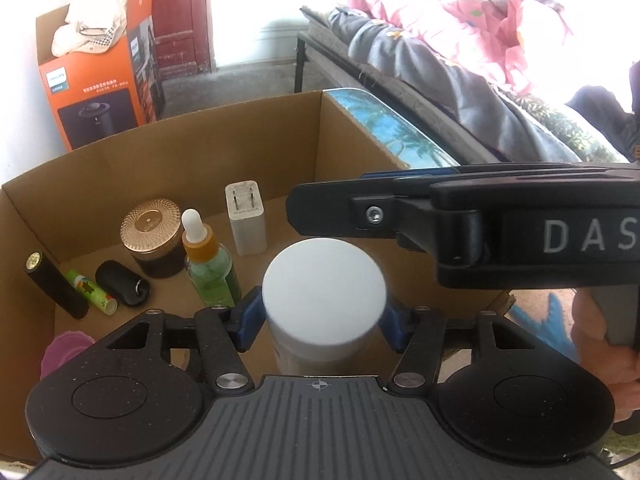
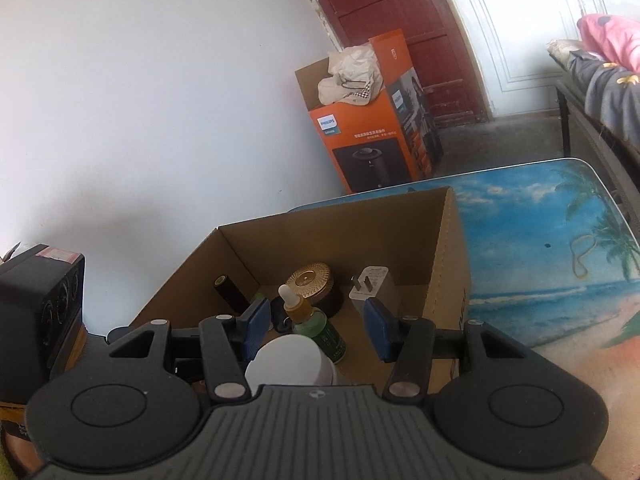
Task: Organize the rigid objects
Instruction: 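Lower the pill jar into the box and open the right gripper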
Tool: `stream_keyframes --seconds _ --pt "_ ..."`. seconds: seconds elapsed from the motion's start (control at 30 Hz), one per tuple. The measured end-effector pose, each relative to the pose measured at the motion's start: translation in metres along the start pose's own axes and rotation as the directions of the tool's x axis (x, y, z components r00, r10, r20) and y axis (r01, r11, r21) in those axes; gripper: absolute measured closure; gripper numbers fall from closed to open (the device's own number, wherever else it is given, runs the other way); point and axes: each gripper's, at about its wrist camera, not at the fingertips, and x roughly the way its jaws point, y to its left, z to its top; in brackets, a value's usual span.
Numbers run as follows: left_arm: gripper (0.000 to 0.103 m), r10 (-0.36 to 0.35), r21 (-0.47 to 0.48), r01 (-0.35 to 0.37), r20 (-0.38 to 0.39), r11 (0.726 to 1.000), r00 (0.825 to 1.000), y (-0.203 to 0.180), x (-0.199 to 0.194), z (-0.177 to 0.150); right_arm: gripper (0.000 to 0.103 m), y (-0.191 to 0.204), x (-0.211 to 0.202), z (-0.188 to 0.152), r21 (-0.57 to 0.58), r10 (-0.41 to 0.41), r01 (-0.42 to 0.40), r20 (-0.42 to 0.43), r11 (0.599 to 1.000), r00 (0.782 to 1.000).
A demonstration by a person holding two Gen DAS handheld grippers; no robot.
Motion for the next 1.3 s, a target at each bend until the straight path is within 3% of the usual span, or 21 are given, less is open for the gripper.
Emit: stream_keyframes --seconds 0.1,0.17,0.4,0.6,0.7,0.83,1.3 --pt "0.039 -0.004 -0.007 0.004 0.017 1.0 1.0 0.001 -0.002 -0.001 0.048 -0.002 -0.005 0.002 0.01 0.003 -0.003 0.009 1.0 1.0" --pt "0.029 -0.003 -0.007 0.003 0.037 1.0 0.999 0.001 -0.005 -0.001 0.048 -0.004 -0.009 0.002 0.016 0.005 -0.005 0.011 1.0 1.0" --pt "0.021 0.01 0.009 -0.012 0.119 1.0 0.993 -0.001 -0.025 -0.007 0.048 -0.007 -0.027 0.003 0.043 0.006 -0.007 0.025 0.999 1.0" --pt "0.02 0.027 0.004 -0.028 0.13 1.0 0.991 -0.002 -0.027 -0.01 0.048 -0.006 -0.033 -0.004 0.059 0.006 -0.008 0.019 0.998 1.0" --pt "0.026 0.03 -0.027 -0.027 0.119 0.999 0.993 0.001 -0.024 -0.009 0.048 -0.004 -0.031 -0.005 0.062 0.006 -0.006 0.01 0.998 1.0" --pt "0.047 0.036 -0.038 -0.031 0.123 0.999 0.992 0.002 -0.02 -0.008 0.048 0.001 -0.025 -0.002 0.052 -0.001 0.001 -0.004 0.999 1.0" --pt "0.051 0.022 -0.072 -0.005 0.235 0.997 0.972 0.001 -0.021 -0.018 0.054 0.022 0.016 0.004 -0.084 -0.065 0.052 -0.158 0.995 0.985"
